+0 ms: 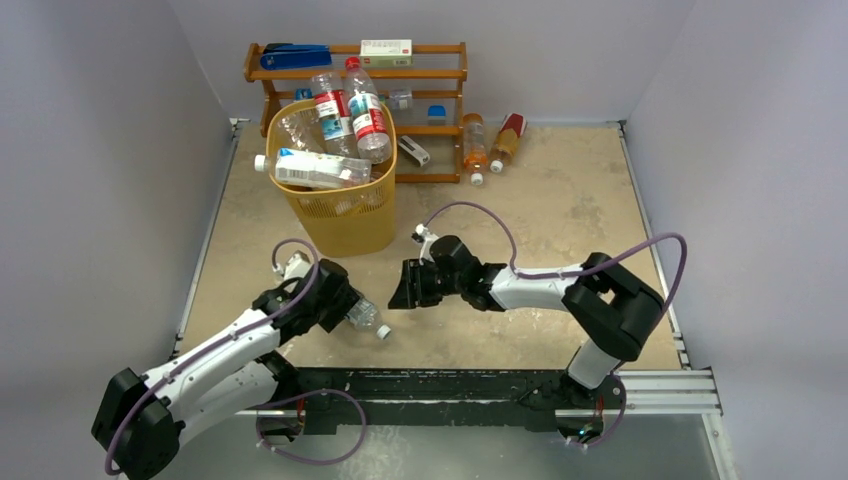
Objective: Put the plastic bottles in the bin
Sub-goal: Pick up the plastic bottle at the center of the board, then place the plastic bottle in the trash bin.
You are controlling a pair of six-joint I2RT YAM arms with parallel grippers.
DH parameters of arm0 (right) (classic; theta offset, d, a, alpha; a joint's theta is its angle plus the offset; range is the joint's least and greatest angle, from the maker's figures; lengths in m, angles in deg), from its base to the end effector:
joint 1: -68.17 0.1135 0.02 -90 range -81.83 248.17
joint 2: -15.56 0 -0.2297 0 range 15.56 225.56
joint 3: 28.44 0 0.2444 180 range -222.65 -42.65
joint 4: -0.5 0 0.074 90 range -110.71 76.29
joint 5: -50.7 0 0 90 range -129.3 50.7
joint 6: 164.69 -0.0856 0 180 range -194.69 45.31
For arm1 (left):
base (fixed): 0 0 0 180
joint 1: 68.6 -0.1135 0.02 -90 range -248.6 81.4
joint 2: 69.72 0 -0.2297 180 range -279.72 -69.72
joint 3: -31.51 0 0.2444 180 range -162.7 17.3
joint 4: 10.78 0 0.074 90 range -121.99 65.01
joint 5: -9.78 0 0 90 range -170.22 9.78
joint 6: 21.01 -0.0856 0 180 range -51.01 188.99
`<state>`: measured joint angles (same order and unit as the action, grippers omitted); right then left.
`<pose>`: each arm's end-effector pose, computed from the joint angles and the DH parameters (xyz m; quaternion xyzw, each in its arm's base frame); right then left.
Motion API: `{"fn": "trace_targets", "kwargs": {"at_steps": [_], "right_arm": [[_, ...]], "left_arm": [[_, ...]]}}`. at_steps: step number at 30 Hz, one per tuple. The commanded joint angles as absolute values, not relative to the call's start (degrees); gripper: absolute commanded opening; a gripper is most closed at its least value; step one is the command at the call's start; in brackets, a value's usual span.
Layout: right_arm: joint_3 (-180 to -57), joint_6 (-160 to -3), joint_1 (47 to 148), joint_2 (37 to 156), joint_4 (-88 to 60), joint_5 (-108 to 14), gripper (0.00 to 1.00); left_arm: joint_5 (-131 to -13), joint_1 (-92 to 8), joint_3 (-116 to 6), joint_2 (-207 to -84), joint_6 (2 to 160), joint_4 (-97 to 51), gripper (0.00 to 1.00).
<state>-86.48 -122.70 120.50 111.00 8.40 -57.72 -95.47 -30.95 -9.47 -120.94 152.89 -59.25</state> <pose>0.2053 0.3102 0.1173 -0.1127 0.8491 0.4704 0.2123 0.1705 -0.1031 0.1153 -0.4078 0.8637 -0.1709 0.2420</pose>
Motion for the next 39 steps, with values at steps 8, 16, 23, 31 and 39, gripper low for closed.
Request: {"fn": "trace_targets", "kwargs": {"at_steps": [8, 16, 23, 31, 39], "right_arm": [[-88.66, -119.96, 120.28, 103.34, 0.65, -53.22, 0.50], [-89.38, -119.18, 120.28, 101.31, -2.26, -52.70, 0.50], [-89.81, -118.84, 120.28, 101.64, -1.71, -52.33, 0.50], [-92.31, -118.49, 120.28, 101.41, -3.32, -51.84, 0.50], [-88.75, -120.10, 120.28, 93.60, -7.16, -50.74, 0.50]], "left_arm": [[-98.46, -30.77, -26.35, -114.61, 146.72, -69.00, 0.48], [-100.93, -30.79, -45.86, -110.16, 146.61, -80.55, 0.48], [-105.35, -30.73, -65.27, -110.34, 147.17, -86.24, 0.49], [-106.48, -30.77, -80.03, -124.72, 140.78, -75.81, 0.50], [-112.79, -30.80, -89.45, -139.29, 135.75, -68.23, 0.55]]}}
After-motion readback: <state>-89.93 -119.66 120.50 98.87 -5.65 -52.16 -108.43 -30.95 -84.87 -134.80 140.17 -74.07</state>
